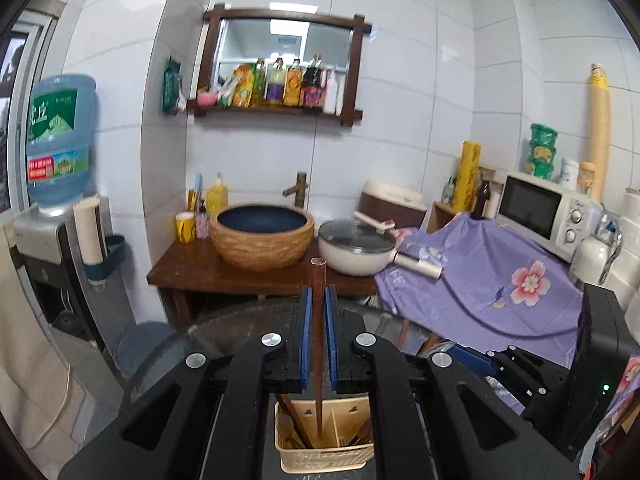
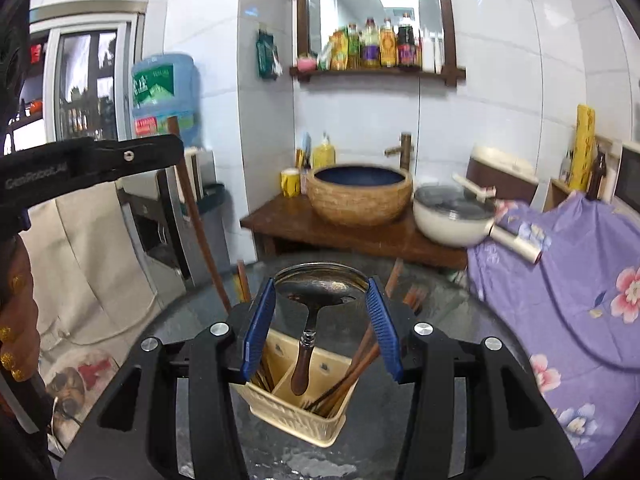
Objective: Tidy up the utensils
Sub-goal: 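Lift the steel spoon and wooden chopstick and carry both over the holder, then lower the spoon and chopstick into the holder and open both grippers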
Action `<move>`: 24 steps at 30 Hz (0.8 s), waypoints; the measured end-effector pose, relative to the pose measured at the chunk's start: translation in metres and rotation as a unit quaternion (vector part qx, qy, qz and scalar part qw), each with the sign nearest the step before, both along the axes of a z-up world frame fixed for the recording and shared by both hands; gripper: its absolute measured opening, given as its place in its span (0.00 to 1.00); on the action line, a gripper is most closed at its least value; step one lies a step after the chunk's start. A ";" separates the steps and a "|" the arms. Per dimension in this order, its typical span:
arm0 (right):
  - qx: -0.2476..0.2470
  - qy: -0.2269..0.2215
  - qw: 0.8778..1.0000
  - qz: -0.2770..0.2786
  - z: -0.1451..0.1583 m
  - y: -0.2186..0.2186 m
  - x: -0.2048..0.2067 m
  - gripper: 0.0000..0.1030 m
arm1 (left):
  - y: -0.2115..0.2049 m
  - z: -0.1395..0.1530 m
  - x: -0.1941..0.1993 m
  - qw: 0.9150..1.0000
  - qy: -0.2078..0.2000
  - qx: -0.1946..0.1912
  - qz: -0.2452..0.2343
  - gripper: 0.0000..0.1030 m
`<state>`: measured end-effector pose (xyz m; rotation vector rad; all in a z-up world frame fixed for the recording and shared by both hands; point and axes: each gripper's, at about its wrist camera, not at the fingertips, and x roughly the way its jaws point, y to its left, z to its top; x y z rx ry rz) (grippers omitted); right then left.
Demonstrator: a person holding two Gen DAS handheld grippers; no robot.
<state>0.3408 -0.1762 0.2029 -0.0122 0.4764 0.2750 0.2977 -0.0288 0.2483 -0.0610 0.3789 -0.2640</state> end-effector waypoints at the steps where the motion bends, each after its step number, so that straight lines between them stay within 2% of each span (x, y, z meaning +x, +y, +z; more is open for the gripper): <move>1: -0.002 0.003 1.000 -0.001 -0.007 0.001 0.000 0.46 | -0.001 -0.012 0.005 1.000 0.011 0.001 0.003 0.06; 4: -0.011 0.014 1.000 -0.006 -0.039 0.003 0.006 0.46 | -0.002 -0.046 0.016 0.999 0.038 0.008 0.011 0.06; 9: -0.022 0.017 1.000 -0.005 -0.072 0.010 0.003 0.46 | 0.000 -0.092 0.028 0.997 0.080 0.008 0.011 0.06; 13: -0.044 -0.005 0.999 -0.005 -0.081 0.017 -0.005 0.46 | 0.001 -0.111 0.030 0.996 0.090 0.020 0.016 0.00; 20: -0.044 -0.008 0.999 -0.004 -0.087 0.018 -0.007 0.47 | 0.005 -0.125 0.034 0.994 0.105 0.013 0.013 0.00; 21: -0.042 -0.016 0.999 0.002 -0.087 0.018 -0.009 0.50 | 0.004 -0.125 0.032 0.995 0.102 0.014 0.012 0.00; 22: -0.042 -0.023 0.999 0.003 -0.086 0.018 -0.011 0.64 | 0.005 -0.124 0.028 0.995 0.096 0.014 0.013 0.01; 24: -0.042 -0.055 0.998 -0.007 -0.081 0.015 -0.023 0.75 | 0.008 -0.122 0.018 0.996 0.082 0.018 0.017 0.13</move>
